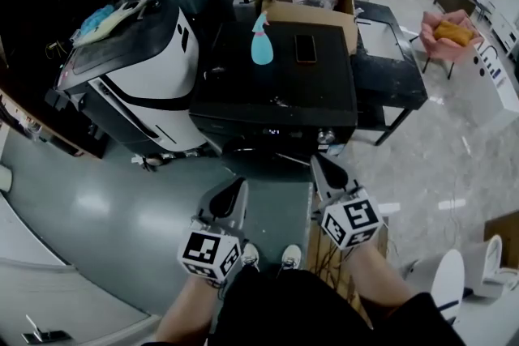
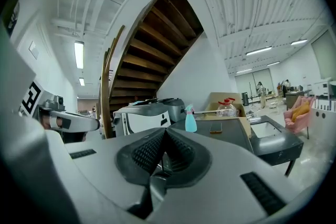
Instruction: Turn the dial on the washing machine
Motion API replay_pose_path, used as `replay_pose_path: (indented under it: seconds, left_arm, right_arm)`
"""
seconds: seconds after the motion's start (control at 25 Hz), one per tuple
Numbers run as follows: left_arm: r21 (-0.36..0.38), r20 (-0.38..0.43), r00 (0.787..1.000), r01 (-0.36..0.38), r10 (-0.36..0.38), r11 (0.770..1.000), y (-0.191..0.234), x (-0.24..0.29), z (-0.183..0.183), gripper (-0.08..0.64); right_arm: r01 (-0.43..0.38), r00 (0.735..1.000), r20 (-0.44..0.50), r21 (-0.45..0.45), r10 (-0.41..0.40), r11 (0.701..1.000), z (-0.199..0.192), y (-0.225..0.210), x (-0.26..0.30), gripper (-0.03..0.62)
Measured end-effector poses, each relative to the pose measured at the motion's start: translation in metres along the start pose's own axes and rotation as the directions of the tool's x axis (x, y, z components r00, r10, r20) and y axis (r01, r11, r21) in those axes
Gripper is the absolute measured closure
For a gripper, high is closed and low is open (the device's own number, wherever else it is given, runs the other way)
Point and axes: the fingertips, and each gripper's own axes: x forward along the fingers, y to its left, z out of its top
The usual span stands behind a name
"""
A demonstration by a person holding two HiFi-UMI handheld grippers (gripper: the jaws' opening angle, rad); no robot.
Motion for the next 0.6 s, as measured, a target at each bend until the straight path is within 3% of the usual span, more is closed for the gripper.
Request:
replay_pose_path:
  seconds: [0.32, 0.6]
  left_arm:
    - [-0.026, 0.003, 0.999, -0.045, 0.045, 0.999, 0.017, -0.048, -0.007, 0.555]
    - [-0.025, -0.005, 1.0, 0.009, -0.009, 1.0, 0.038, -0.087, -0.019, 0.555]
  right_arm:
    - [-0.088, 0.996, -0.031, 0.005, 0.088, 0.996, -0.018, 0.055, -0.001, 0.595]
    - [-0.036, 0.999, -0.035, 0.037, 0.037, 0.999, -0.027, 0.097, -0.003, 0.595]
